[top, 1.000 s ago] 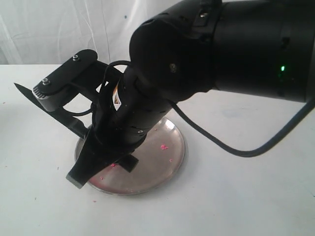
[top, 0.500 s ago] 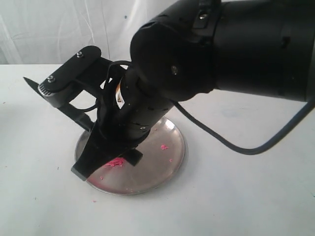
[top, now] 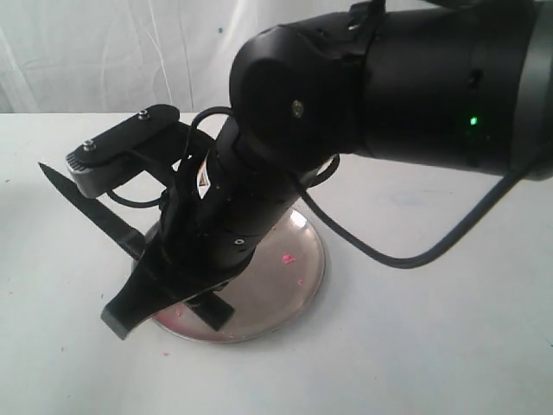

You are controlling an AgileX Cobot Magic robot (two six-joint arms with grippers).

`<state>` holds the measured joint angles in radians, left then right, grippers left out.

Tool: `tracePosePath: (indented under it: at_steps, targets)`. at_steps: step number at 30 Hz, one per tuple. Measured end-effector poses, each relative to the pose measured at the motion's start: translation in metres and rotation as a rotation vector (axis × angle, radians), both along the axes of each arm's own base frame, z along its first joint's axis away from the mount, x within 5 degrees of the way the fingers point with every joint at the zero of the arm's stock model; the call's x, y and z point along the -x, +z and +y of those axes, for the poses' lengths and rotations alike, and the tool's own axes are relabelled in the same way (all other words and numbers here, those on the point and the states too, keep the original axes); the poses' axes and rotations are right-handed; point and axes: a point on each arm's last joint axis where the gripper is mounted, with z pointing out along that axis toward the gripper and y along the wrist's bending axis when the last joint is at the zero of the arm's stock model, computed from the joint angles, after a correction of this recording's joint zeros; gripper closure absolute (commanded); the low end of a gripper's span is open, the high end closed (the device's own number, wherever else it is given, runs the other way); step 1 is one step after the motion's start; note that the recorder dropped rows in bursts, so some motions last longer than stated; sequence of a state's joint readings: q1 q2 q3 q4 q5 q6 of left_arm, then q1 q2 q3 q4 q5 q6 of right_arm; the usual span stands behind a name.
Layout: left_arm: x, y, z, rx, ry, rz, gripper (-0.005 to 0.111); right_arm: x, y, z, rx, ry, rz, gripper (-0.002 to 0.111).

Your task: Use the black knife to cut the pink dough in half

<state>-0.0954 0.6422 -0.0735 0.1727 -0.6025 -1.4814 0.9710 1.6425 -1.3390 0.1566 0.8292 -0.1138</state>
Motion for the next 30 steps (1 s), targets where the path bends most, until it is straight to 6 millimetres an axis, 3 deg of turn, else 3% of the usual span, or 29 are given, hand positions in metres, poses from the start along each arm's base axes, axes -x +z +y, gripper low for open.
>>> tracePosePath:
  at_steps: [4,11,23,30]
  targets:
    - [-0.005,0.005,-0.008,-0.020,-0.082,-0.011,0.058,-0.002,-0.013,0.006,0.028,0.039,0.013,0.108]
    - [-0.028,0.022,-0.022,-0.115,-0.226,-0.003,0.058,0.001,-0.017,0.011,0.030,0.078,-0.002,0.108]
    - [-0.037,0.011,-0.025,-0.146,-0.266,0.071,0.058,-0.001,-0.016,0.013,0.011,0.073,-0.017,0.108]
    - [-0.038,0.019,-0.029,-0.128,-0.295,0.005,0.058,-0.005,-0.016,0.012,0.034,0.069,-0.067,0.108]
